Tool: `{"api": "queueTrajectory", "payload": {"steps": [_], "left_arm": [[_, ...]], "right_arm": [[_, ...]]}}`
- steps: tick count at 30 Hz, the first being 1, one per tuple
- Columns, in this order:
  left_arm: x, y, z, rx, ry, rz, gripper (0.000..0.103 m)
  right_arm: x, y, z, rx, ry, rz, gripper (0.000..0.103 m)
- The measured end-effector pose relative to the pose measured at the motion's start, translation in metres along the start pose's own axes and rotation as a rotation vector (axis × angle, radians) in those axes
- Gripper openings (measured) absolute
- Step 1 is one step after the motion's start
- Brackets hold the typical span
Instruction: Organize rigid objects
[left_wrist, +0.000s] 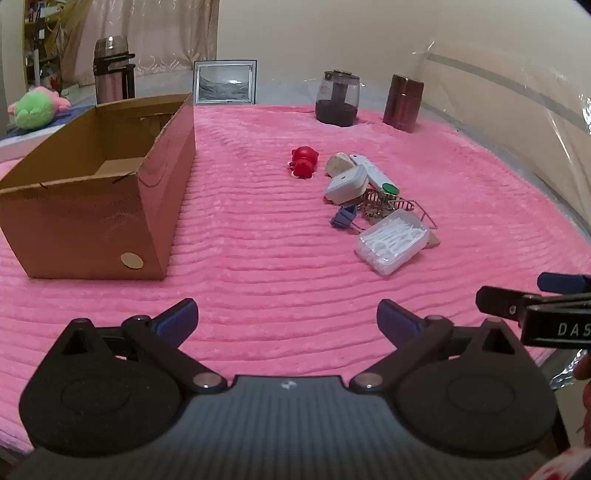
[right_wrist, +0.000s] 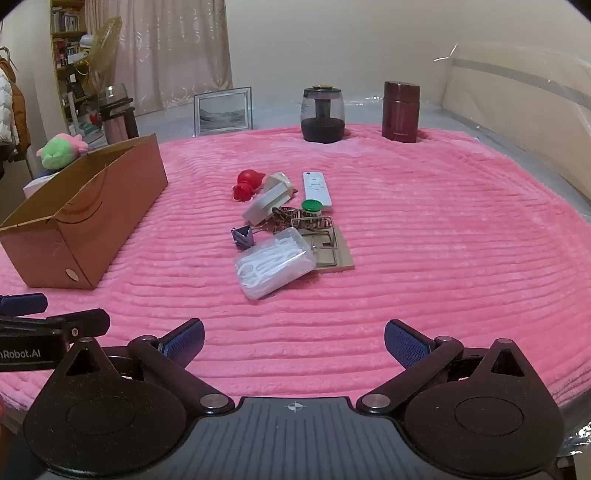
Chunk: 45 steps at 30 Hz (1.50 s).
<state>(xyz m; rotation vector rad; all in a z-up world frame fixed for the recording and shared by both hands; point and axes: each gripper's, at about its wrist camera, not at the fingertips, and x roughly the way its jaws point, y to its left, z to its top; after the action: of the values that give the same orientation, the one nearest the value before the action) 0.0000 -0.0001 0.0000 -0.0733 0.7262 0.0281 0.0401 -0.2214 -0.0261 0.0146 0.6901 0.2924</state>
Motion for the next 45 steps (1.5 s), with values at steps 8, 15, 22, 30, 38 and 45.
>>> {"api": "queueTrajectory", "payload": {"steps": [8, 15, 22, 30, 38, 45], "left_arm": [[-0.0034, 0.0000, 0.0018, -0.012, 0.007, -0.009, 0.098], [-0.0050, 0.0005, 0.0008, -0.017, 0.004, -0.020, 0.097], [-0.0004, 0.0025, -0.0020, -0.020, 0.004, -0.026, 0.097], [0.0007, 0.0025, -0.0030, -0.017, 0.001, -0.026, 0.097], [0.0004, 0.0023, -0.0033, -0.017, 0.002, -0.027, 0.097], [0.0001, 0.0022, -0.0033, -0.017, 0.002, -0.027, 0.097]], "right_arm": [[-0.0019, 0.0030, 0.0006, -0.005, 0.002, -0.001, 0.101], [0.0007, 0.0021, -0.0019, -0.008, 0.000, -0.001, 0.101], [0.0006, 0.0026, -0.0020, -0.005, 0.002, 0.003, 0.101], [0.0012, 0.0024, -0.0015, -0.005, 0.002, 0.003, 0.101], [0.0015, 0.0020, -0.0018, -0.005, 0.002, 0.002, 0.101], [0.0017, 0.0017, -0.0017, -0.006, 0.002, 0.002, 0.101]]}}
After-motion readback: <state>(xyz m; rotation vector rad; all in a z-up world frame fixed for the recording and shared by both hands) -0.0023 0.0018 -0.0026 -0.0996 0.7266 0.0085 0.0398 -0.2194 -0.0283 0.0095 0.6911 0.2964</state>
